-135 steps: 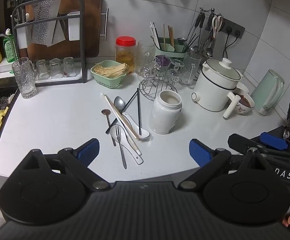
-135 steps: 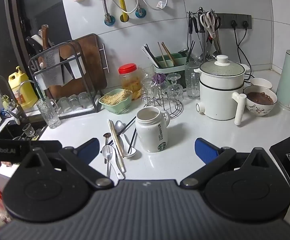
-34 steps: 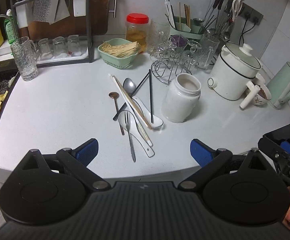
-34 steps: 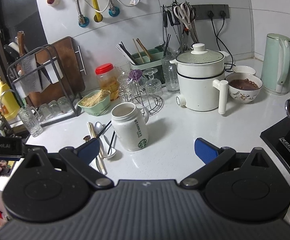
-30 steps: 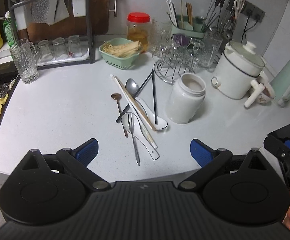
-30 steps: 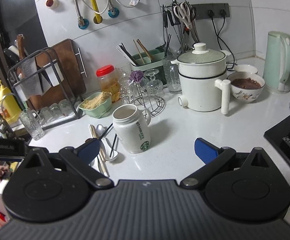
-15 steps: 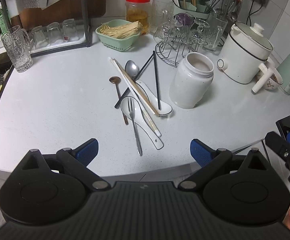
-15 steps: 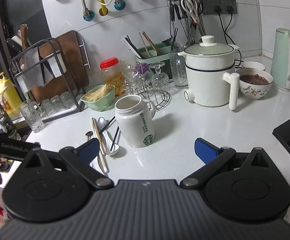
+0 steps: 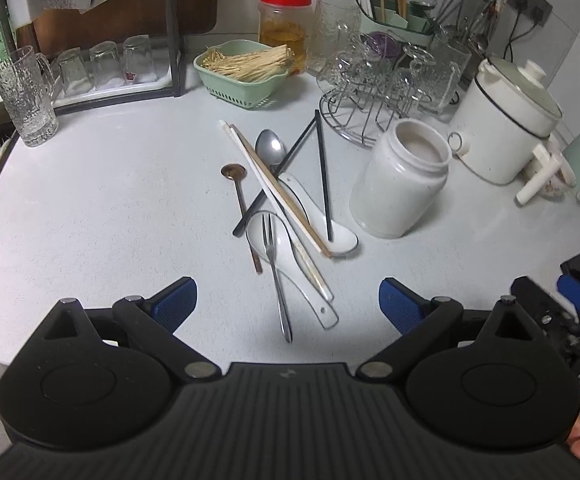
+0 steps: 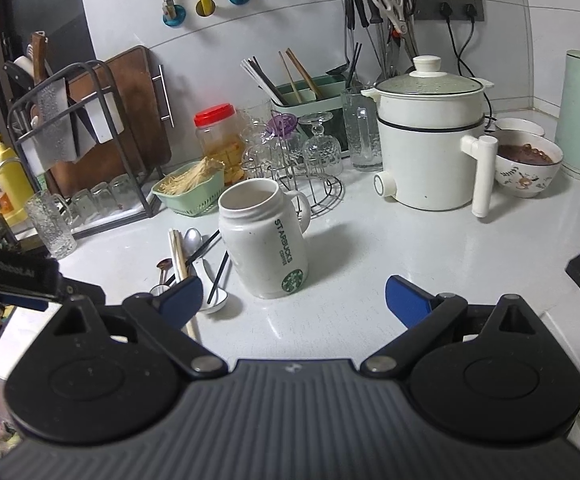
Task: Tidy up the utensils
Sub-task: 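Move the right tool toward the white ceramic jar while the left tool approaches the utensils, then close the right gripper around the white ceramic jar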
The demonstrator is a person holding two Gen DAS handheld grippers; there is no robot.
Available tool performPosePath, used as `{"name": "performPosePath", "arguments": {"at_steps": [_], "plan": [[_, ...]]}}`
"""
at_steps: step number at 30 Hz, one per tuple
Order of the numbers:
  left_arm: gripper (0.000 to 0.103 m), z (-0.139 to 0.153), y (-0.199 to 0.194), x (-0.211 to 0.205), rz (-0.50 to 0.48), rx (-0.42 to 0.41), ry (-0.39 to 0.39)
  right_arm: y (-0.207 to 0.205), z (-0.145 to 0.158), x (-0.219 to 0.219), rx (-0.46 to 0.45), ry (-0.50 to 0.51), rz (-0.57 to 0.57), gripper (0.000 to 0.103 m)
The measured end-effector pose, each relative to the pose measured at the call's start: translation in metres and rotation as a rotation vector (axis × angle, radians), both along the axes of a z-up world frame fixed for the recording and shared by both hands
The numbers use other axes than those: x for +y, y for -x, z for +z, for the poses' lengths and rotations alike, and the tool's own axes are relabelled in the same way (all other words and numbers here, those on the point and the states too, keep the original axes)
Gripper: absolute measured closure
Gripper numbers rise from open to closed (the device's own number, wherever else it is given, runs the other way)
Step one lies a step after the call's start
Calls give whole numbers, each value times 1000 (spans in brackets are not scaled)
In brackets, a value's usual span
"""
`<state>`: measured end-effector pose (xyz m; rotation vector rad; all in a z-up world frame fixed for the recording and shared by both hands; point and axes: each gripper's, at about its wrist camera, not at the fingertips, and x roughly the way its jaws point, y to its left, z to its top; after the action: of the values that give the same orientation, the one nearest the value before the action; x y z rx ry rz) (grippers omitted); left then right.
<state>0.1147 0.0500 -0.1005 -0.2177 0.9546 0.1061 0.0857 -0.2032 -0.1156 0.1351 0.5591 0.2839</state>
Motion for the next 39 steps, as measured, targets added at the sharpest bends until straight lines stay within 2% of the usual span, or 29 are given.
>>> {"name": "performPosePath", "arguments": {"at_steps": [5,15,18,22,24,30,33,39], "plan": [[5,-3,-17,19,20,1,60,-19,-10,13,-32,33,37,10],[17,-32,-42,59,74,37,178,-65,-33,45,-58,93,96,11],[24,-42,-48,68,82,46,205,-77,-41,56,-58,108,107,11],[41,-54,-61,77,71,54,274,-90,-51,72,-94,162,127,11],[46,-60,-69,80,52,56,298,-98,-57,78,-124,203,132,11],[57,-76,-88,79,6,68,324,-115,-62,90,-165,249,168,8],[57,-83,-95,78,-1,82,328,-120,-62,92,-168,280,167,16],[57,-91,-108,67,-41,88,232,-123,-59,90,-142,281,193,16]]}}
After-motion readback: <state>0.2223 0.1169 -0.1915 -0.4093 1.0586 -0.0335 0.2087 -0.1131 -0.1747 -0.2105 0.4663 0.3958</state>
